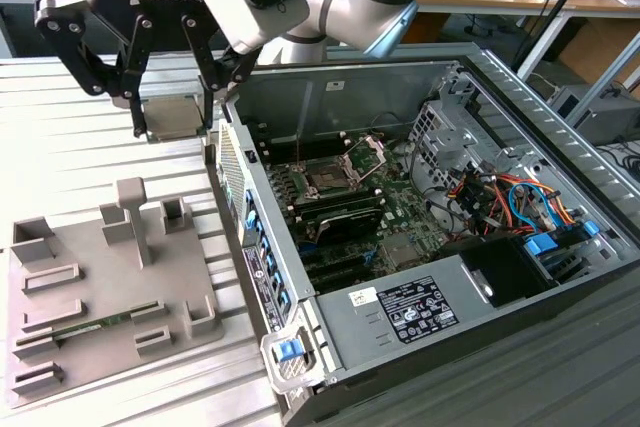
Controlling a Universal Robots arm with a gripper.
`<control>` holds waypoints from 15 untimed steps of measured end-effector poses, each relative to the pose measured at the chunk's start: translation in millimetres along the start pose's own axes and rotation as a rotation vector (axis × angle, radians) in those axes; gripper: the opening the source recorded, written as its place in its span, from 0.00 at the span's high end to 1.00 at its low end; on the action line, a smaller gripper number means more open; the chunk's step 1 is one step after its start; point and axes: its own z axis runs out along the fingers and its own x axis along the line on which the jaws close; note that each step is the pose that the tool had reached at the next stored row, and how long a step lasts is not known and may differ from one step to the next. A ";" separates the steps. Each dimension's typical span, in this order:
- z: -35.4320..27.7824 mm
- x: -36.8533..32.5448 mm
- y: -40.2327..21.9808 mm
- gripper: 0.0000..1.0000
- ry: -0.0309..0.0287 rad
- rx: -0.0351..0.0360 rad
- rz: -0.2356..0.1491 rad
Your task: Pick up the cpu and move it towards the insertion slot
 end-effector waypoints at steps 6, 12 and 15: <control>-0.1 -12.7 -0.6 0.45 0.0012 -0.0001 0.000; -0.2 -21.9 -1.0 0.45 0.0022 -0.0001 0.000; -0.3 -30.0 -1.3 0.45 0.0030 -0.0001 0.000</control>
